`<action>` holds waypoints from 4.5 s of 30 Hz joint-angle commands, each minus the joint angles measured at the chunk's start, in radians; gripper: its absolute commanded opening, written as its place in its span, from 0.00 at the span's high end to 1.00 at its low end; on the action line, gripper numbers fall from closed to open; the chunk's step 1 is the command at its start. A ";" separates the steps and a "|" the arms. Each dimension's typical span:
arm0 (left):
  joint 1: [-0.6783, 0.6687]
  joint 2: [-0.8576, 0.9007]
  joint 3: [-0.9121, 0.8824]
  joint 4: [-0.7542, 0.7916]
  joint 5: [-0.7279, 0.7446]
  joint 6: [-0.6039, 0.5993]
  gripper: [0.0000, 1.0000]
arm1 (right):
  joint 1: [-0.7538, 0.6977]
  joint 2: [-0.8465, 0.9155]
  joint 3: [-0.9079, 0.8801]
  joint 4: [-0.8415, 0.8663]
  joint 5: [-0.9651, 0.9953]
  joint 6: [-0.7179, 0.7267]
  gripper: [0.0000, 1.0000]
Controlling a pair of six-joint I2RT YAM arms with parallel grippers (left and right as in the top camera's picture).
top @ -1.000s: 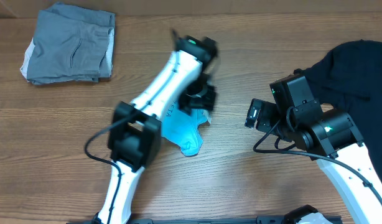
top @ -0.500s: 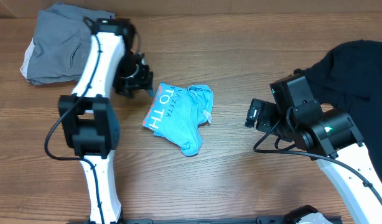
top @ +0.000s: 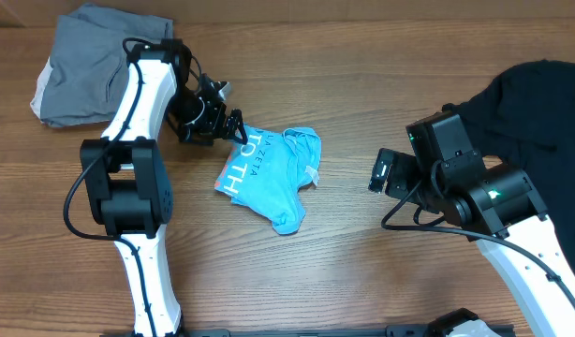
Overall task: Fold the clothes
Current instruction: 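Move the left gripper to the bundle's left edge and grasp it, then carry the light-blue bundle with the left gripper onto the grey shorts, then lower the bundle onto the shorts and adjust it with the left gripper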
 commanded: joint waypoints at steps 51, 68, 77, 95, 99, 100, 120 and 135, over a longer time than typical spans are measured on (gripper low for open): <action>-0.093 -0.002 -0.278 0.473 0.091 -0.226 0.96 | -0.002 0.000 0.006 0.005 0.010 0.002 0.00; -0.004 -0.002 0.159 0.455 -0.159 -0.154 0.96 | -0.002 0.000 0.006 0.005 0.010 0.002 0.00; 0.074 -0.002 0.358 0.396 -0.235 -0.102 0.96 | -0.002 0.000 0.006 0.005 0.010 0.002 0.00; 0.322 0.012 0.497 0.365 -0.091 -0.124 0.96 | -0.002 0.000 0.006 0.005 0.010 0.002 0.00; 0.375 0.041 0.496 0.369 -0.059 -0.124 0.96 | -0.002 0.000 0.006 0.005 0.010 0.002 0.00; 0.386 0.055 0.496 0.370 -0.047 -0.124 0.96 | -0.002 0.000 0.006 0.005 0.010 0.002 0.00; 0.580 0.201 0.498 0.454 -0.113 -0.124 0.96 | -0.002 0.000 0.006 0.005 0.010 0.002 0.00; 0.580 0.202 0.497 0.536 -0.109 -0.222 0.00 | -0.002 0.000 0.006 0.005 0.010 0.002 0.00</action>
